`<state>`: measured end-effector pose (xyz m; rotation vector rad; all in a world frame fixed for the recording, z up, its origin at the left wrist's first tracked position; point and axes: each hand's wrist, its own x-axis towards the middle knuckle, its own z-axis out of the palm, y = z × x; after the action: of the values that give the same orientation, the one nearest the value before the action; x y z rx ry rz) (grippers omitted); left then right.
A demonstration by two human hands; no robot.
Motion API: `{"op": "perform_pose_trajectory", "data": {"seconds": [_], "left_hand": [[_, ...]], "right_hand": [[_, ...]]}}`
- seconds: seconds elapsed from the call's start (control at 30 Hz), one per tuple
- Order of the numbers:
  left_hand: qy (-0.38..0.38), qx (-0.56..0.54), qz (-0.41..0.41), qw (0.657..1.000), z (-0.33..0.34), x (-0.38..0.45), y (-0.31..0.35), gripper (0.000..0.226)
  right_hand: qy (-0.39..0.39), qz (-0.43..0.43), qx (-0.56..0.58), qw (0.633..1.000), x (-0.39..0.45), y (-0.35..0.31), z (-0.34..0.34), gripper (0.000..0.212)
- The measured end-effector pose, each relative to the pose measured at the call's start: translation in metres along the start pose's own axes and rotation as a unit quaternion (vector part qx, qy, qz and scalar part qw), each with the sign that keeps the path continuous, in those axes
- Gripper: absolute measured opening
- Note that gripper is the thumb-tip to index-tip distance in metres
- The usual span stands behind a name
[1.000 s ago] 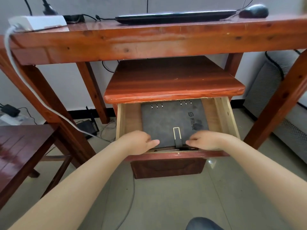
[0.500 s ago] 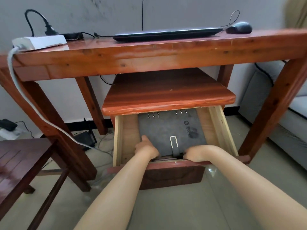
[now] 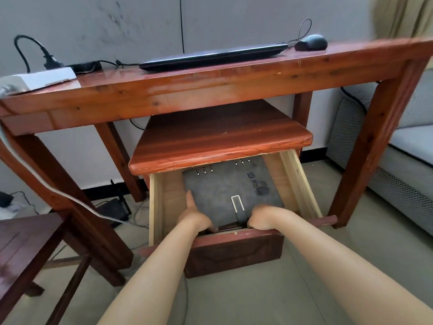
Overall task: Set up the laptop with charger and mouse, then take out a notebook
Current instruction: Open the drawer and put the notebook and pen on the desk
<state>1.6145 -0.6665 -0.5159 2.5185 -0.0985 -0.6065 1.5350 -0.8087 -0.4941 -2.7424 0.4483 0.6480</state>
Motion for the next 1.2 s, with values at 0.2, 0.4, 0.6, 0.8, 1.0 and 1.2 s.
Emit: {"op": "perform_pose_trajectory", "data": {"seconds": [0.2,0.4,0.6,0.8,1.0,1.2], "left_hand": [[0.020,-0.060,0.029,0.998,-0.010,0.003,-0.010,0.132],[0.043,-0.075,0.079,0.993,-0.016,0.007,-0.021,0.125],[0.037,0.030,0.130,0.990,-0.016,-0.005,-0.016,0.120],[0.161,0.295,0.172,0.926,-0.009,-0.013,-0.012,0.094],[0.222,0.511,0.196,0.807,-0.011,-0.012,-0.009,0.070],[0.160,0.548,0.266,0.777,-0.021,-0.016,-0.008,0.057]], "right_hand": [[-0.012,-0.023,0.005,1.000,0.002,0.004,0.003,0.039],[-0.038,-0.026,0.002,0.999,0.008,0.003,0.006,0.037],[-0.029,-0.024,-0.026,0.999,0.009,-0.002,0.002,0.029],[-0.007,-0.020,-0.070,0.997,0.010,-0.001,-0.003,0.031],[-0.016,-0.037,-0.174,0.984,0.007,-0.009,-0.005,0.030],[0.014,-0.145,-0.254,0.956,-0.016,0.004,-0.024,0.022]]}}
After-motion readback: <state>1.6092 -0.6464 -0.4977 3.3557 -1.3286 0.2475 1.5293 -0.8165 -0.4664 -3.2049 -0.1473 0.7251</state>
